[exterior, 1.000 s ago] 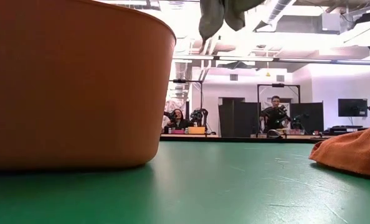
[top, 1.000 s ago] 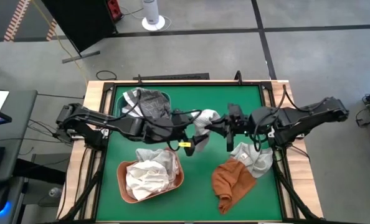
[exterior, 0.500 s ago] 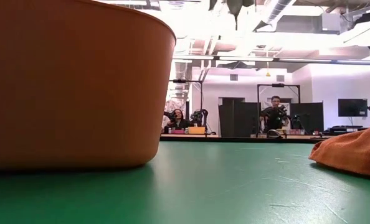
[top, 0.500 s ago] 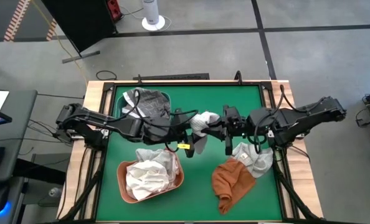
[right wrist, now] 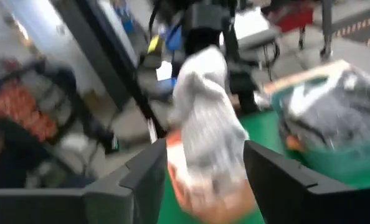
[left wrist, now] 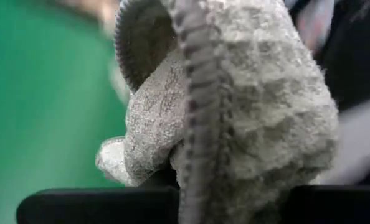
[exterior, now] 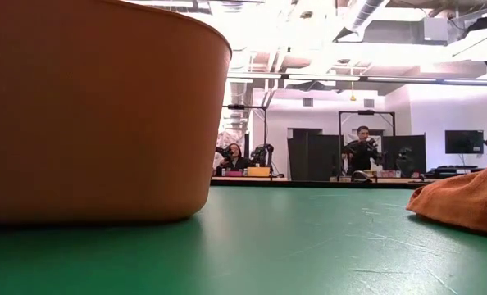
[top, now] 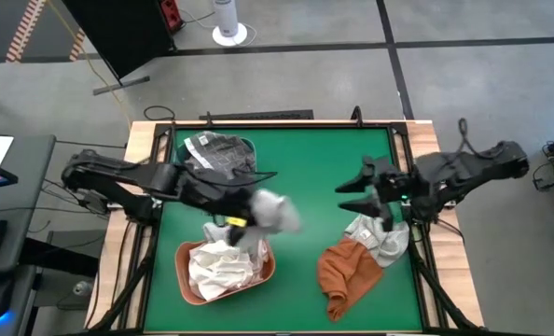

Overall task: Sort microfiber towel by color & place in baskets
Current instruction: Put the gray microfiber towel into the orange bin

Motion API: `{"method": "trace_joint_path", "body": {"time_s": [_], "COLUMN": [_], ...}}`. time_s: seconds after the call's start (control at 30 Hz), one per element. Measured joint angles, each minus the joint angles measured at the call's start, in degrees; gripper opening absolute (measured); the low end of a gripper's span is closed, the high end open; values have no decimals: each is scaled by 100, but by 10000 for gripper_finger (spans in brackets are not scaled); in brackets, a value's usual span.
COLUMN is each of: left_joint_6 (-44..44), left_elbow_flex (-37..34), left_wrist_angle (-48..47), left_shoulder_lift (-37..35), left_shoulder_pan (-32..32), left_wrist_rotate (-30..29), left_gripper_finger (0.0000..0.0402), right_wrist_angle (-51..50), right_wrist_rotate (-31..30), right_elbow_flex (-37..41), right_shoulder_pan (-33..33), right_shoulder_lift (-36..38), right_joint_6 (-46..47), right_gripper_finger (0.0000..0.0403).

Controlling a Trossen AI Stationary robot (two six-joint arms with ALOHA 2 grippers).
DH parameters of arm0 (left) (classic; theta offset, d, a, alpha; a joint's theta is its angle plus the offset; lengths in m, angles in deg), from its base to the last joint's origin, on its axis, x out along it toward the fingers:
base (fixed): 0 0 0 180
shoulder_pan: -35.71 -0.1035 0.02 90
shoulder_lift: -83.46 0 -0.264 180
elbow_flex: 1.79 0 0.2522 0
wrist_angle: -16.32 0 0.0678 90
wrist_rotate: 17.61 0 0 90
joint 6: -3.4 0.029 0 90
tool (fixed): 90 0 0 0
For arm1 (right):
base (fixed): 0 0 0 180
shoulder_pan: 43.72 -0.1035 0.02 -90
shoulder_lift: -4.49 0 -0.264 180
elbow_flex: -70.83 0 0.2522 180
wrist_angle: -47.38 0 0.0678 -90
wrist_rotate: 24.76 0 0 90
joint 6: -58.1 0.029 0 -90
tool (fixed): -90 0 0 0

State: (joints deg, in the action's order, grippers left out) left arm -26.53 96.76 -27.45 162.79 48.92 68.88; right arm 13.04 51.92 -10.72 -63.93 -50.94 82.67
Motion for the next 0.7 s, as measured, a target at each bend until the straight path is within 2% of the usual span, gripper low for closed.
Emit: {"method": "trace_joint_path", "body": {"time_s": [0.1,0.17,0.23,0.4,0.53,0.7], "left_joint_6": [-711,-971,-1082,-1126,-1130,-961], "left_elbow_flex": [-5,-13,-13,-8,-17,-125], "left_wrist_angle": [-1523,-1978,-2012,-2109,-2674,-2400], "left_shoulder_lift": [-176,-159,-127,200,664,1341], "left_shoulder_pan": [210,466,762,1283,1343,1168], "left_wrist_rotate": [537,713,881,856,431,178], "left_gripper_finger": [46,46,46,46,46,46], "right_wrist_angle": [-919,-1348,-1507,-1532,-1518,-1780], "right_wrist_rotate": [-400,-785,-1027,-1065,-1106,-1183], "right_elbow_flex": [90,318,585,1338,1816,2127], "right_shoulder_pan": [-207,-348,-459,-582,-502,-411], "right_shoulder_lift": [318,482,611,943,1087,1221], "right_joint_6": [172,411,669,1262,1666,2181], "right_gripper_finger": [241,239,235,225,223,223]}}
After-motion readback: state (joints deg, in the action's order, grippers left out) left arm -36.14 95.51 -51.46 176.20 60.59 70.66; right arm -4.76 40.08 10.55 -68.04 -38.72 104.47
